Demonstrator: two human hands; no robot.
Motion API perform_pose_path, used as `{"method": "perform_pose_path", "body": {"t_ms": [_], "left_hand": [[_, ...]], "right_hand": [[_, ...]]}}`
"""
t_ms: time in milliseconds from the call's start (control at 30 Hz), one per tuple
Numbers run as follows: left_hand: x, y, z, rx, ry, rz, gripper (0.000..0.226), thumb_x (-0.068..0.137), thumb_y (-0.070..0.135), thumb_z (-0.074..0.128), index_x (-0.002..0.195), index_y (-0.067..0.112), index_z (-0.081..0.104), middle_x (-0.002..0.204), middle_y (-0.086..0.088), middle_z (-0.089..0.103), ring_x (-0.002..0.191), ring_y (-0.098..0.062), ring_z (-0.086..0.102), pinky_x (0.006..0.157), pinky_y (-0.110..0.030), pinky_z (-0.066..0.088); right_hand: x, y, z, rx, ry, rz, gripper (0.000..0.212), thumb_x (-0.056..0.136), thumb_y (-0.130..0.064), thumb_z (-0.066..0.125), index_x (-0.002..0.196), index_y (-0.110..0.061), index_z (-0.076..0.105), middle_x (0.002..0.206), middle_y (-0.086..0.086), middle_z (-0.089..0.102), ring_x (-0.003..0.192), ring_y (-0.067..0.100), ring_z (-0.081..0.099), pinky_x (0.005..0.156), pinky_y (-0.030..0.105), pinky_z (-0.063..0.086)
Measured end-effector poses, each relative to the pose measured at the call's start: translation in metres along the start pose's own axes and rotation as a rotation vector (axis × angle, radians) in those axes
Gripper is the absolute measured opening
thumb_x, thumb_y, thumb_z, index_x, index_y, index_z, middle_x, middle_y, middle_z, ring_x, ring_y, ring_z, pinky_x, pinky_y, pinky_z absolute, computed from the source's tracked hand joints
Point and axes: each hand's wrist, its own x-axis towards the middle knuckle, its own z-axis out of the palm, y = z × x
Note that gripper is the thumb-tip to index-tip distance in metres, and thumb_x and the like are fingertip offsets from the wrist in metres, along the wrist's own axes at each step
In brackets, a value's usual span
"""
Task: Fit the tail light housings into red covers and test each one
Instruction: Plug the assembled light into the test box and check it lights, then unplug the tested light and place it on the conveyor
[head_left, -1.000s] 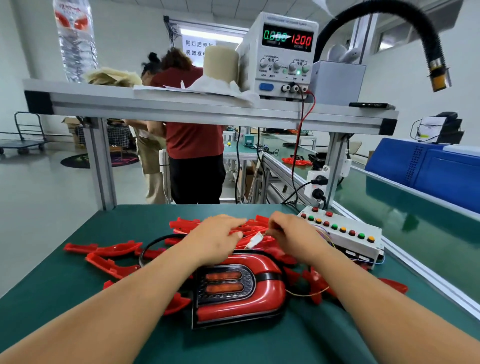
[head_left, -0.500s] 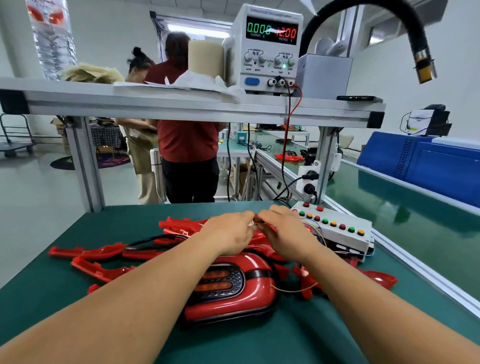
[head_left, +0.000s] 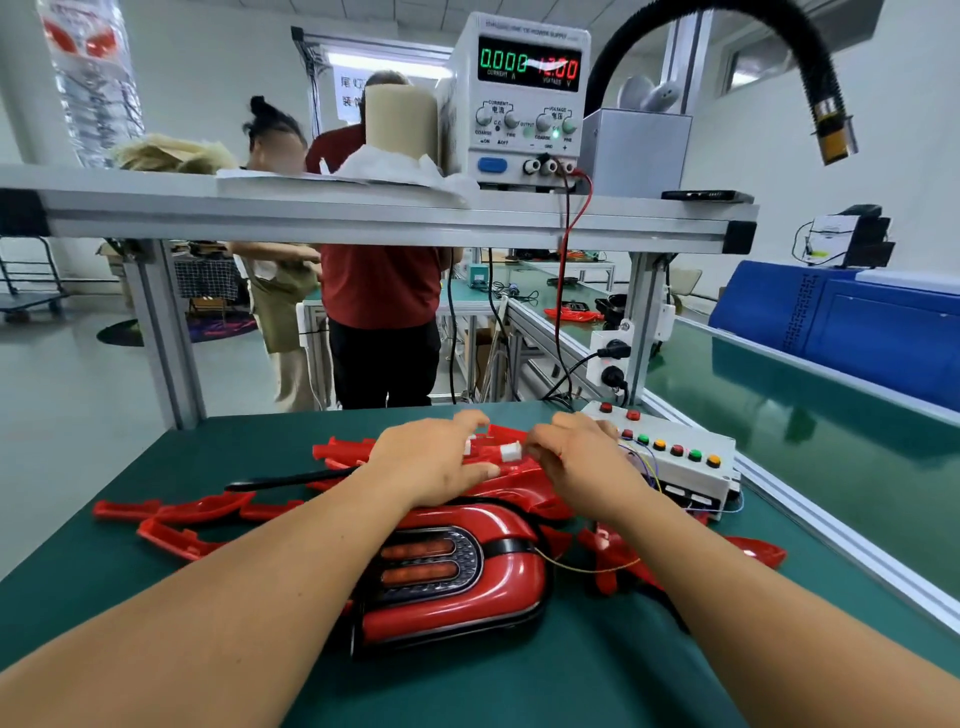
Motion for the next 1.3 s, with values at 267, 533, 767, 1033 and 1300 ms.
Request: {"method": "perform_pose_path", "body": {"t_ms": [267,533,767,1033,1300], "left_hand": [[0.007,-0.027,-0.051,-0.732,0.466,-0.174,0.031,0.098,0.017,0.047,0.128,0.019,0.054,0.088,-0.005,0.059,0.075,-0.024,0.058,0.068,-0.027,0.035],[-0.006,-0.034,-0.094,-1.16,0.717,-0.145,0.022,0.099,0.008,0.044,0.096,0.029,0.052,0.076,0.003,0.053,0.065,-0.004,0.046,0.064,-0.022,0.037],[-0.031,-0.038,-0.14,-1.701,0.882,-0.044,0.028,0.095,0.0,0.043,0.082,0.024,0.048,0.061,0.009,0.046,0.049,-0.004,0.034,0.052,-0.018,0.03],[-0.06,-0.074,-0.146,-2.318,1.219,-0.018,0.028,0.092,0.005,0.047,0.07,0.019,0.039,0.054,0.006,0.04,0.044,-0.009,0.032,0.054,-0.023,0.033],[-0.067,-0.051,-0.031,-2.668,0.991,-0.625,0.013,0.102,0.017,0.041,0.09,0.018,0.046,0.065,0.005,0.051,0.055,-0.007,0.048,0.068,-0.023,0.042]], "right_hand": [[-0.007,-0.044,-0.004,0.302,-0.265,-0.013,0.034,0.094,-0.048,0.055,0.104,-0.02,0.071,0.1,-0.004,0.068,0.089,0.004,0.058,0.082,0.024,0.047],[-0.005,-0.062,0.014,0.38,-0.542,0.123,0.042,0.085,-0.063,0.06,0.108,-0.029,0.064,0.108,-0.01,0.064,0.099,0.009,0.06,0.082,0.023,0.046],[-0.009,-0.06,0.008,0.732,-0.45,0.225,0.032,0.083,-0.039,0.075,0.107,-0.018,0.07,0.103,0.0,0.074,0.093,0.012,0.07,0.088,0.031,0.056],[-0.009,-0.076,0.009,1.448,-0.03,0.497,0.049,0.075,-0.038,0.068,0.103,0.002,0.067,0.102,0.027,0.071,0.084,0.03,0.069,0.087,0.049,0.054],[0.003,-0.113,0.013,1.745,0.004,0.828,0.058,0.085,-0.05,0.059,0.121,-0.005,0.064,0.112,0.022,0.07,0.104,0.041,0.066,0.092,0.061,0.049]]}}
